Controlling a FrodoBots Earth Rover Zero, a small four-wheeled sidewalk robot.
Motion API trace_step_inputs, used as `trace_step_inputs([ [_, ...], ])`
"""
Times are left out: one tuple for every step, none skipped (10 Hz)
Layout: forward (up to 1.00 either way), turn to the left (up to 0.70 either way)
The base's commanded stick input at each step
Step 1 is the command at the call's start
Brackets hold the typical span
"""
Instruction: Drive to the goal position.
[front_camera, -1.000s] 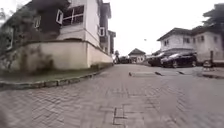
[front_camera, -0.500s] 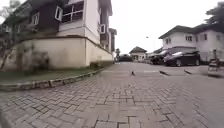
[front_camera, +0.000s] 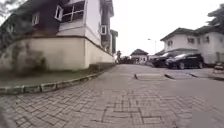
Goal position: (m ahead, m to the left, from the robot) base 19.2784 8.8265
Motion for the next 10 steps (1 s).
trace_step_inputs([
  [0.7,0.0],
  [0.7,0.0],
  [0.7,0.0],
  [0.7,0.0],
  [0.7,0.0],
  [0.7,0.0],
  [0.7,0.0],
  [0.7,0.0],
  [0.7,0.0],
  [0.7,0.0],
])
